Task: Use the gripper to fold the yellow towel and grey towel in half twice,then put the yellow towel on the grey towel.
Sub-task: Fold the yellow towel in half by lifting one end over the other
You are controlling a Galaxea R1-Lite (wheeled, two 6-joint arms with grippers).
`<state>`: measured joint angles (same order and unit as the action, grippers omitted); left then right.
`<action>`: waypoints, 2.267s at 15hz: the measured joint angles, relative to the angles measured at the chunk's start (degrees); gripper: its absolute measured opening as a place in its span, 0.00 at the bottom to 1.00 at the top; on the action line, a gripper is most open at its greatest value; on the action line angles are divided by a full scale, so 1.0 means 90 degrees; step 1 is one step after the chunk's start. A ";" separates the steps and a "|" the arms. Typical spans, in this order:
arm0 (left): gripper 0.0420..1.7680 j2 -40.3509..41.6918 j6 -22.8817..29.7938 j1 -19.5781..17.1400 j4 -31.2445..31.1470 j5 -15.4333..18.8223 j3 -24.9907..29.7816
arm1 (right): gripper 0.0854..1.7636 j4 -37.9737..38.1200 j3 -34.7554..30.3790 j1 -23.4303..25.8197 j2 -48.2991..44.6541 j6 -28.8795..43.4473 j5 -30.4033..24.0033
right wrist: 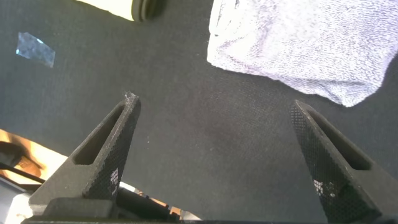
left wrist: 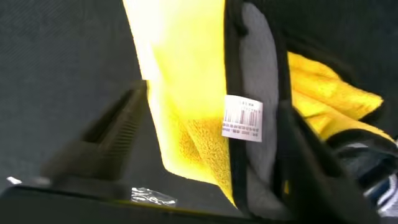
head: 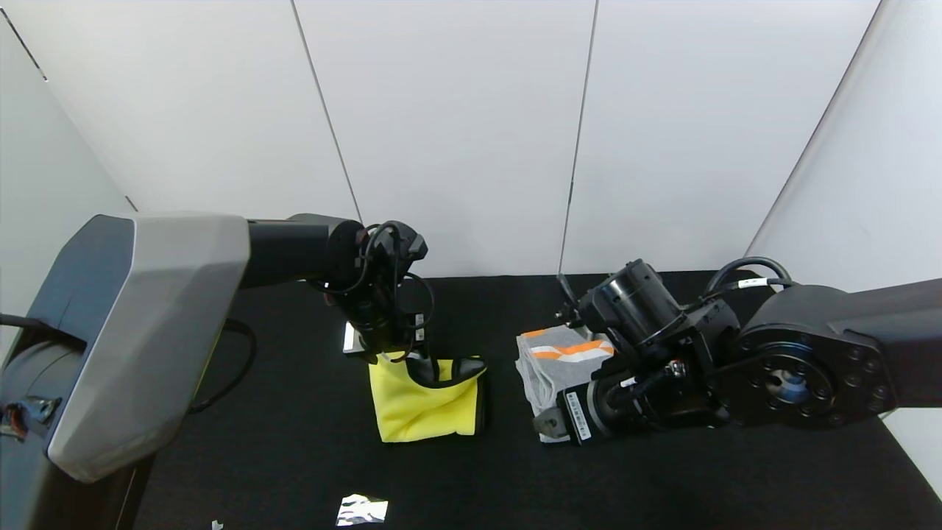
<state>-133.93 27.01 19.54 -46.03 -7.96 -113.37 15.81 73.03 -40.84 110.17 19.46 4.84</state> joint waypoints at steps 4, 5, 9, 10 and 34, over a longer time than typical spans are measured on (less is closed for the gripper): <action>0.46 -0.0016 -0.0004 0.0008 -0.0022 0.0000 0.0004 | 0.97 0.0000 -0.0023 -0.0009 0.0004 0.0000 0.0000; 0.40 -0.0019 -0.0004 0.0015 -0.0031 0.0000 0.0007 | 0.97 0.0003 -0.0024 -0.0009 0.0004 0.0000 0.0005; 0.04 0.0042 -0.0009 0.0115 -0.0112 0.0000 0.0012 | 0.97 0.0003 -0.0037 -0.0016 0.0003 0.0003 0.0009; 0.04 0.0083 -0.0016 0.0146 -0.0127 -0.0003 0.0019 | 0.97 0.0003 -0.0039 -0.0019 0.0003 -0.0003 0.0009; 0.05 -0.0058 -0.0056 0.1363 -0.0280 0.0066 0.0000 | 0.97 -0.0018 -0.0134 -0.0028 -0.0012 0.0005 0.0007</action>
<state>-134.45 26.51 31.81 -48.56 -7.36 -113.37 15.65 71.83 -41.09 110.06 19.50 4.90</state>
